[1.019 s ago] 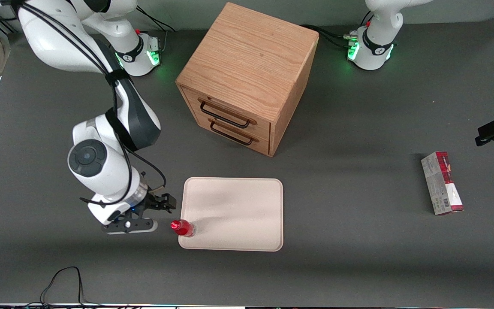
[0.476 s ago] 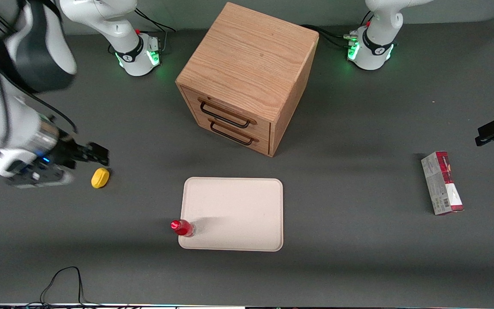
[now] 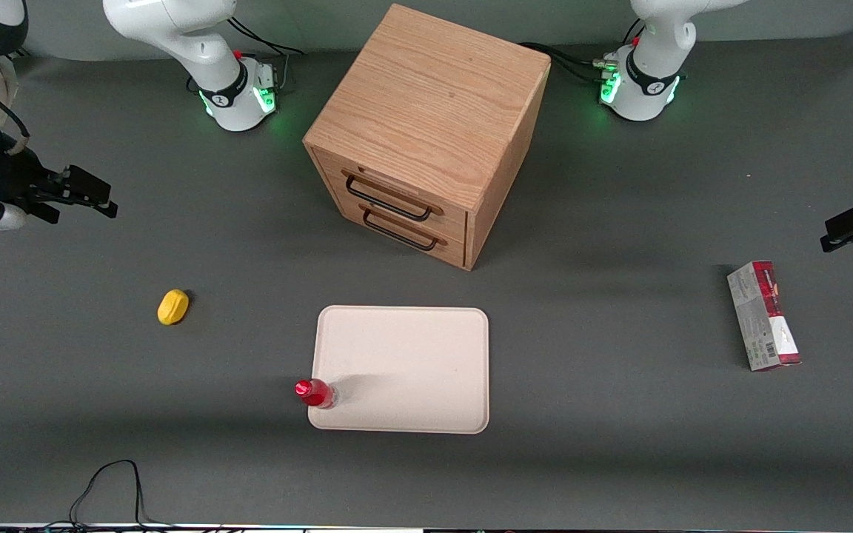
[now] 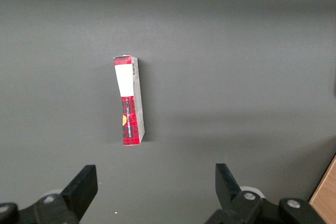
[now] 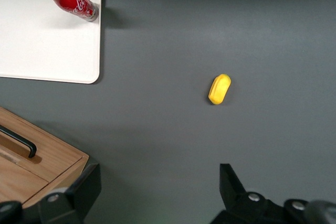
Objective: Place coke bottle on tray
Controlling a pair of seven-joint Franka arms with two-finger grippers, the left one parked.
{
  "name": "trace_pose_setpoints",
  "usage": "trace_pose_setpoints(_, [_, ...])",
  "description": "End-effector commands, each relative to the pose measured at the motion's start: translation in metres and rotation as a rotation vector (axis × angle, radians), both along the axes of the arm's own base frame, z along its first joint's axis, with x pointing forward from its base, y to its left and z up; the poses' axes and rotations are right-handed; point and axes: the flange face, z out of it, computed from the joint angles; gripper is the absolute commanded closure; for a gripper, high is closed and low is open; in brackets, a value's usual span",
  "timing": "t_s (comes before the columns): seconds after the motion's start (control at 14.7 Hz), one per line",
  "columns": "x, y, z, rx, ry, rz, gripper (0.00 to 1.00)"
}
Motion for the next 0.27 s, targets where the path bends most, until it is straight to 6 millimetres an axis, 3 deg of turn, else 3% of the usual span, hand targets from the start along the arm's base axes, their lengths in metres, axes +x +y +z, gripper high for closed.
trace_pose_setpoints(0.0, [-0.0026, 0.0054, -0.0049, -0.009, 0.005, 0.021, 0.0])
trace_pose_setpoints(0.2, [-0.0019, 0.0046, -0.0043, -0.009, -0.001, 0.015, 0.0])
